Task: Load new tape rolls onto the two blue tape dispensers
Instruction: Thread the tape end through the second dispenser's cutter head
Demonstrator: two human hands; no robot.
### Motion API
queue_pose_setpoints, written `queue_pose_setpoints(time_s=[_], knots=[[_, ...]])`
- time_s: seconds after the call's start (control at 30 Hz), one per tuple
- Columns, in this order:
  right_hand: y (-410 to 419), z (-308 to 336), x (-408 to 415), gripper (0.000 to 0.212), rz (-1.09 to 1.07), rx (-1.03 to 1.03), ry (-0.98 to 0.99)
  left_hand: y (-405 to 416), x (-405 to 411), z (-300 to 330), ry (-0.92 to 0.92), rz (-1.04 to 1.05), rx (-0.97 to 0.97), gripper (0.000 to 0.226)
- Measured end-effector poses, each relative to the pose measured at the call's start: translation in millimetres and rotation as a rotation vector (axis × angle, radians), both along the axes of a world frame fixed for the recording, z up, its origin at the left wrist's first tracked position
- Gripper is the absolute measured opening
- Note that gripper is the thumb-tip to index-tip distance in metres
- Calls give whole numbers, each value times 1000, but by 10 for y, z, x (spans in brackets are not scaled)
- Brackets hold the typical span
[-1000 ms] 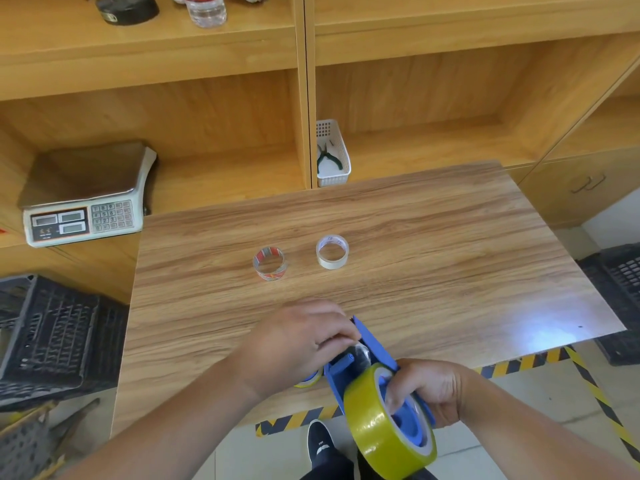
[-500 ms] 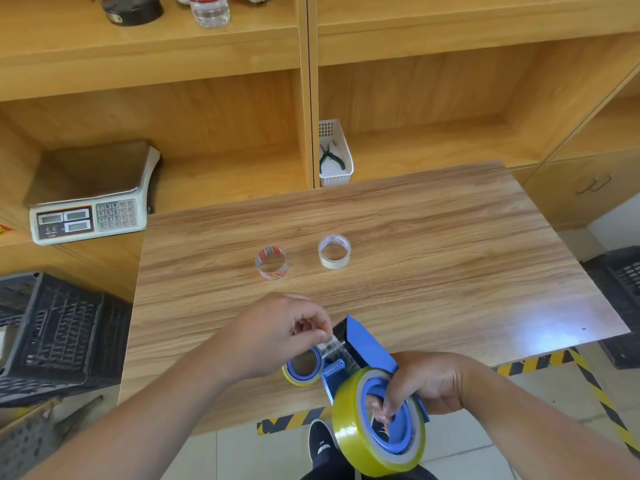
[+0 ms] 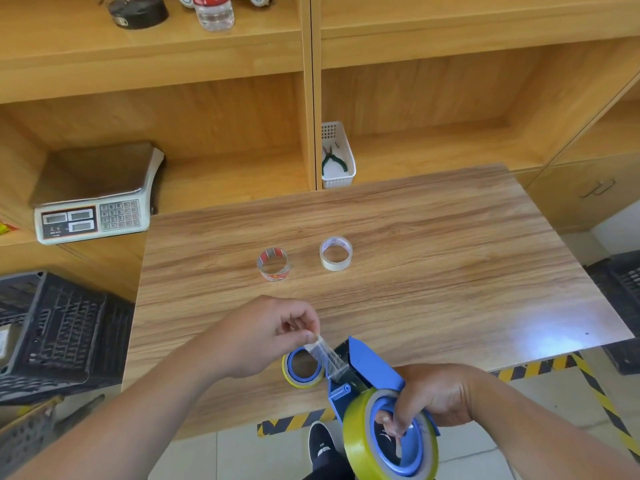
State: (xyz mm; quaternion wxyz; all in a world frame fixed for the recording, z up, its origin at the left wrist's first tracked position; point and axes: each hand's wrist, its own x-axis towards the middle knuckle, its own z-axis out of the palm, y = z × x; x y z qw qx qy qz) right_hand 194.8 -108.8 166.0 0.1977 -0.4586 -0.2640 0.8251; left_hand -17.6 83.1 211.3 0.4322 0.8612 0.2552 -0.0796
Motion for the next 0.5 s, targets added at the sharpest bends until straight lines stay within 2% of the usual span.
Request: queue_pose_setpoints(time_s=[0.13,0.33,0.5], knots=[[-2,44,24,48,22,-27,-70,-20,-1,3,10,-23,-1,15],[44,170,-41,64,86,52,-152,-76,125,15,39,-68,-56,9],[35,191,-42,61,116,63,-114,-175,222,-30,71,-98,-206,11]])
